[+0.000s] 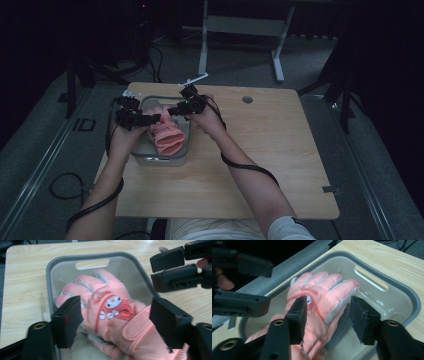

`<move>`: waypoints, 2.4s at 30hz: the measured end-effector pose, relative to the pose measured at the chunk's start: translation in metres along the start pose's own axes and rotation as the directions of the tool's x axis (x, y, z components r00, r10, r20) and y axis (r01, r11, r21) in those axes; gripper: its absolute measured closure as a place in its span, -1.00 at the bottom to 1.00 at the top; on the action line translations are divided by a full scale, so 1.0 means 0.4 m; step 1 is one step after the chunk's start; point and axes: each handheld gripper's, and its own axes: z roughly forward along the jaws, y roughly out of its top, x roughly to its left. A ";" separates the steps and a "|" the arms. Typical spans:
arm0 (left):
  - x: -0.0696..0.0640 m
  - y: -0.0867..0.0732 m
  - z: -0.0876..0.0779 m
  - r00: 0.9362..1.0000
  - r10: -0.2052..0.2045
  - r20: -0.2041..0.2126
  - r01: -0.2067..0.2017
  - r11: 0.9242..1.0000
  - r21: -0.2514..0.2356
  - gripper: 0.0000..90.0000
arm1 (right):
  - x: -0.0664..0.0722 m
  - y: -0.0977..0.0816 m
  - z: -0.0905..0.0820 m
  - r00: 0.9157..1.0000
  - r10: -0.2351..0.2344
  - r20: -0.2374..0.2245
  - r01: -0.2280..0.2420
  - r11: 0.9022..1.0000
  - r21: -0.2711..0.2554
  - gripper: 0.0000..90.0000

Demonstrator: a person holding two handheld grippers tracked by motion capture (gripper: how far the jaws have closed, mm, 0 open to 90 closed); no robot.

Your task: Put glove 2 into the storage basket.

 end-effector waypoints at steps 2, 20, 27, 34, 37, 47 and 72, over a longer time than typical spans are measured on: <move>-0.015 0.000 -0.003 1.000 0.025 0.003 -0.024 1.000 -0.003 -0.75 | 0.000 -0.004 -0.016 1.000 -0.018 -0.003 0.018 1.000 0.003 -0.07; -0.171 -0.026 0.003 0.978 0.196 0.071 -0.187 0.975 -0.120 -0.98 | -0.050 -0.101 -0.130 0.998 -0.068 0.020 0.069 0.995 -0.070 -0.69; -0.256 -0.046 0.019 0.952 0.276 0.131 -0.259 0.957 -0.134 -0.98 | -0.065 -0.138 -0.163 0.996 -0.074 0.048 0.078 0.993 -0.086 -0.69; -0.329 -0.080 0.042 0.905 0.351 0.238 -0.322 0.934 -0.153 -0.98 | -0.081 -0.203 -0.200 0.994 -0.087 0.068 0.093 0.992 -0.091 -0.68; -0.360 -0.094 0.051 0.885 0.388 0.256 -0.359 0.921 -0.153 -0.98 | -0.089 -0.216 -0.207 0.994 -0.088 0.070 0.094 0.992 -0.086 -0.68; -0.447 -0.159 0.104 0.820 0.456 0.346 -0.441 0.889 -0.126 -0.98 | -0.121 -0.329 -0.209 0.994 -0.101 0.051 0.103 0.994 -0.032 -0.68; -0.492 -0.275 0.208 0.776 0.472 0.419 -0.476 0.874 -0.103 -0.98 | -0.162 -0.526 -0.191 0.989 -0.064 0.134 0.069 0.997 -0.040 -0.68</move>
